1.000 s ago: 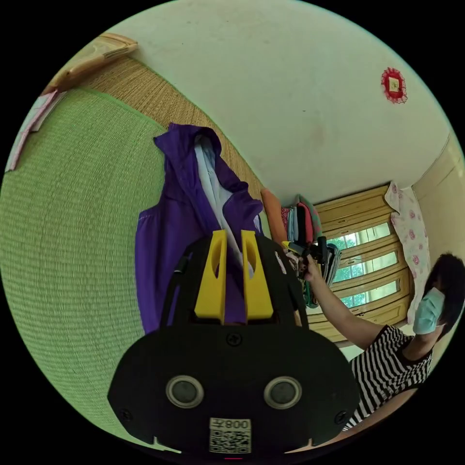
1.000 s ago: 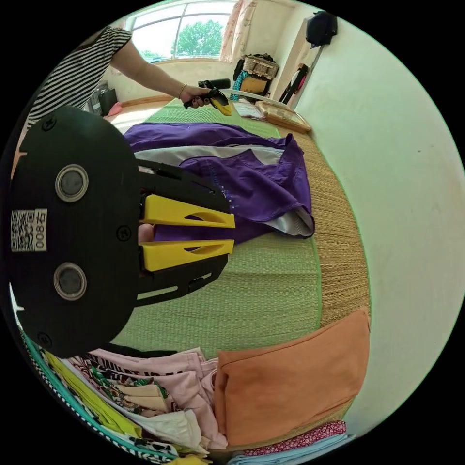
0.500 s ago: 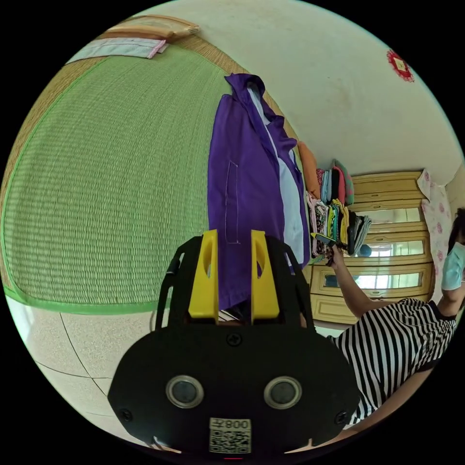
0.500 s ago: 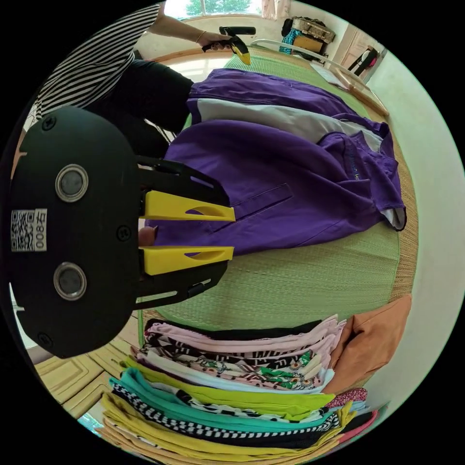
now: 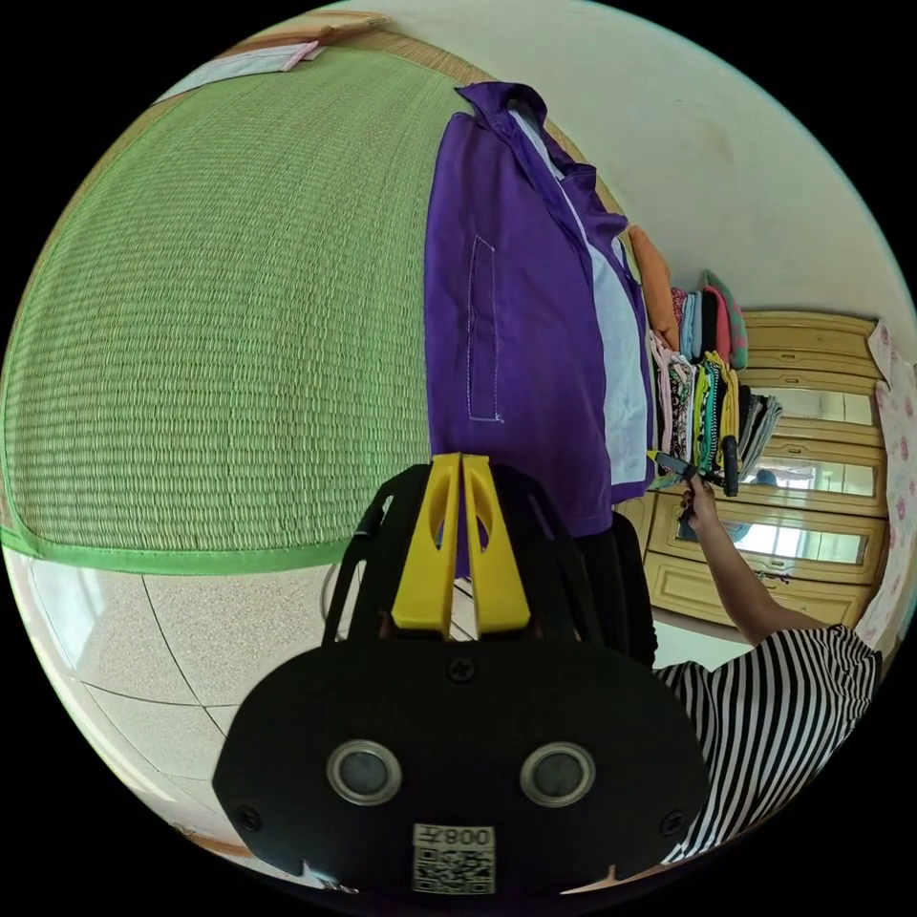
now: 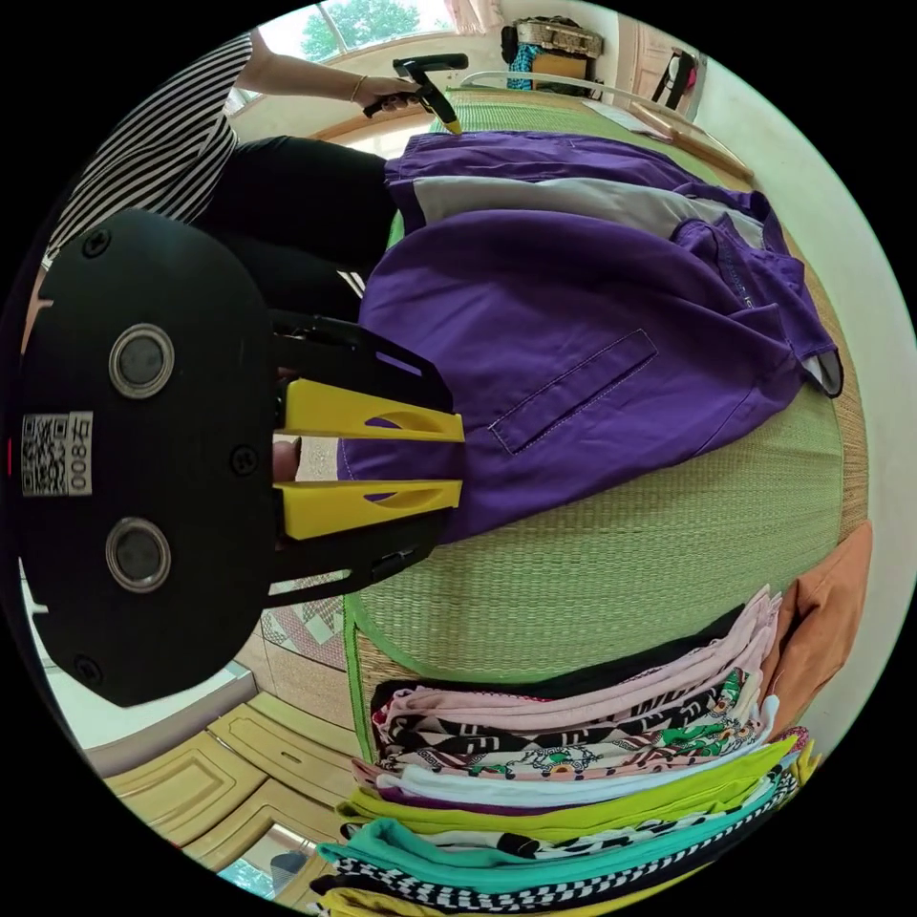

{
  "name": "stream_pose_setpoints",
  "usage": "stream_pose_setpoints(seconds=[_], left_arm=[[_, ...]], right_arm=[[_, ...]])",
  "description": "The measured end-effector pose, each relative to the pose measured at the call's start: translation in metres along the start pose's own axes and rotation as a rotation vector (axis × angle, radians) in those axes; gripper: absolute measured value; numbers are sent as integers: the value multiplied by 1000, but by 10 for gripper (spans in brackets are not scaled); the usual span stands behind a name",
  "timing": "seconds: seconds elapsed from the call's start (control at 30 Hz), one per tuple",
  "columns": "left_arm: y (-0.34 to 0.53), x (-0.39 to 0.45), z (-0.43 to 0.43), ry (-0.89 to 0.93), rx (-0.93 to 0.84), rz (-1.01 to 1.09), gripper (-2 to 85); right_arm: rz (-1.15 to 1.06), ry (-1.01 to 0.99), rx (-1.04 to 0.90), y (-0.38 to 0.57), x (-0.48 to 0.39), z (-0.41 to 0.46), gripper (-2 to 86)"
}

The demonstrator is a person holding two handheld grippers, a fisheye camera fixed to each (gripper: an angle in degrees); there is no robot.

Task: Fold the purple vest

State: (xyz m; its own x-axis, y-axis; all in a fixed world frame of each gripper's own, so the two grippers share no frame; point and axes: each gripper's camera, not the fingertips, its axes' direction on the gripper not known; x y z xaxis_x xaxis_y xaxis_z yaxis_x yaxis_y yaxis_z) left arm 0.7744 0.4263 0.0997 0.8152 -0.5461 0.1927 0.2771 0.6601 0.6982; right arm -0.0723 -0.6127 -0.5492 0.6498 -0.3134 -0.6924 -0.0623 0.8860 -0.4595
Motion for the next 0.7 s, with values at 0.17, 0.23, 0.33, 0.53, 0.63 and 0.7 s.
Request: stream_pose_setpoints(seconds=[0.17,0.23,0.33,0.53,0.63,0.7], left_arm=[[-8,16,-12,-39,28,9,2],[-10,21,-25,-57,61,6,3],[-8,22,-43,-97,105,-12,5],[-5,25,-63,-34,198,-42,36],[-22,43,-68,40,253,16,56],[-43,57,-66,75,262,65,63]], right_arm=[[6,-46,-16,19,-27,2,35],[-1,-87,-26,29,-39,5,26],[-20,-124,-37,52,-60,10,20],[61,-265,39,85,-68,-1,49],[39,-290,156,82,-86,-33,58],[-58,-273,241,57,-124,-61,66]])
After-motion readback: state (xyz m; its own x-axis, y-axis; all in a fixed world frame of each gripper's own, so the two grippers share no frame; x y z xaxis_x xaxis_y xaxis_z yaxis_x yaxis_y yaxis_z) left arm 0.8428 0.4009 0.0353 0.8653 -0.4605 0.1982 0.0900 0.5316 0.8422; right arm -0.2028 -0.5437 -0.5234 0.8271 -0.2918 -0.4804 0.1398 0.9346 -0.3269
